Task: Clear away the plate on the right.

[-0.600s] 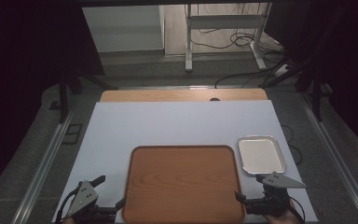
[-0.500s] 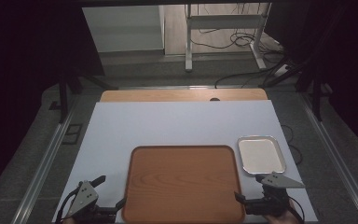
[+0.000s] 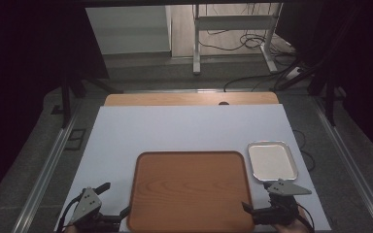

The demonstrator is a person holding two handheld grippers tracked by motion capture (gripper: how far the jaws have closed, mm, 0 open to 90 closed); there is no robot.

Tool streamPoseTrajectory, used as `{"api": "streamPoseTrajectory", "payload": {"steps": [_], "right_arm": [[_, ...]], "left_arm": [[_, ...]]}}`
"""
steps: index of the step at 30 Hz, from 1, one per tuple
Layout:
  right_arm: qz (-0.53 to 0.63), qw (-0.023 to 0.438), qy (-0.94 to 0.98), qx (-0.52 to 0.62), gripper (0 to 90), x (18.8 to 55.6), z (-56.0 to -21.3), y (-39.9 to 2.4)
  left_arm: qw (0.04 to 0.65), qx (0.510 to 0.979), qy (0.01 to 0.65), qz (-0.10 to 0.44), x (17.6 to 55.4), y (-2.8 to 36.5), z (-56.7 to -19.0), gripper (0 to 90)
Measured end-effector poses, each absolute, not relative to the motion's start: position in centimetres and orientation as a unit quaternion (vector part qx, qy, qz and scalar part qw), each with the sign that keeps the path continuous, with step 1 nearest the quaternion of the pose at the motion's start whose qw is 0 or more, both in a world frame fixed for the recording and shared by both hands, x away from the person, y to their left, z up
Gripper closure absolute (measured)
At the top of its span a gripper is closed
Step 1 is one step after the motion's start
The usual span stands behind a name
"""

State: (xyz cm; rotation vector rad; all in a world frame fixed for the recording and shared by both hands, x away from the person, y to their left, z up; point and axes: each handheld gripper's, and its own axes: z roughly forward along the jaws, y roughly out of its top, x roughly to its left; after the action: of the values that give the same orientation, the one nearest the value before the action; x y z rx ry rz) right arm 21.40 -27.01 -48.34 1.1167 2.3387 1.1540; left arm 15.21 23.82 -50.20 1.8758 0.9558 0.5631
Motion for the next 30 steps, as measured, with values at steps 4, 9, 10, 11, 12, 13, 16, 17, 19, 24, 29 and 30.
{"api": "streamPoseTrajectory", "payload": {"steps": [4, 9, 10, 11, 12, 13, 16, 17, 19, 24, 29, 30], "right_arm": [[0.4, 0.143, 0.817, 0.389, 0.0, 21.46, -48.36, -26.98], [0.398, 0.139, 0.82, 0.388, 0.0, 21.48, -48.34, -26.97], [0.399, 0.136, 0.82, 0.387, 0.0, 21.5, -48.35, -26.98], [0.4, 0.136, 0.82, 0.387, 0.0, 21.52, -48.34, -27.0], [0.4, 0.136, 0.82, 0.387, 0.0, 21.52, -48.34, -27.0], [0.403, 0.133, 0.818, 0.388, 0.0, 21.53, -48.34, -27.01], [0.406, 0.135, 0.816, 0.388, 0.0, 21.59, -48.29, -27.06], [0.409, 0.136, 0.814, 0.389, 0.0, 21.6, -48.24, -27.09], [0.414, 0.139, 0.81, 0.391, 0.0, 21.67, -48.13, -27.2], [0.422, 0.141, 0.803, 0.397, 0.0, 21.95, -48.04, -27.45], [0.424, 0.145, 0.799, 0.402, 0.1, 22.22, -48.0, -27.63], [0.427, 0.146, 0.796, 0.405, 0.2, 22.39, -47.94, -27.74]], "left_arm": [[0.462, 0.765, 0.387, 0.228, 15.21, 23.8, -50.19, 1.3], [0.461, 0.766, 0.385, 0.228, 15.22, 23.75, -50.18, 1.3], [0.461, 0.767, 0.385, 0.227, 15.23, 23.75, -50.18, 1.3], [0.461, 0.767, 0.385, 0.227, 15.23, 23.75, -50.18, 1.3], [0.461, 0.767, 0.385, 0.227, 15.23, 23.74, -50.19, 1.3], [0.46, 0.766, 0.386, 0.227, 15.24, 23.74, -50.19, 1.3], [0.46, 0.767, 0.385, 0.228, 15.25, 23.72, -50.19, 1.3], [0.459, 0.767, 0.385, 0.228, 15.25, 23.71, -50.19, 1.3], [0.459, 0.768, 0.385, 0.228, 15.24, 23.71, -50.19, 1.3], [0.458, 0.769, 0.383, 0.229, 15.22, 23.66, -50.2, 1.3], [0.456, 0.771, 0.381, 0.23, 15.21, 23.59, -50.2, 1.4], [0.455, 0.772, 0.38, 0.232, 15.21, 23.56, -50.19, 1.4]]}}
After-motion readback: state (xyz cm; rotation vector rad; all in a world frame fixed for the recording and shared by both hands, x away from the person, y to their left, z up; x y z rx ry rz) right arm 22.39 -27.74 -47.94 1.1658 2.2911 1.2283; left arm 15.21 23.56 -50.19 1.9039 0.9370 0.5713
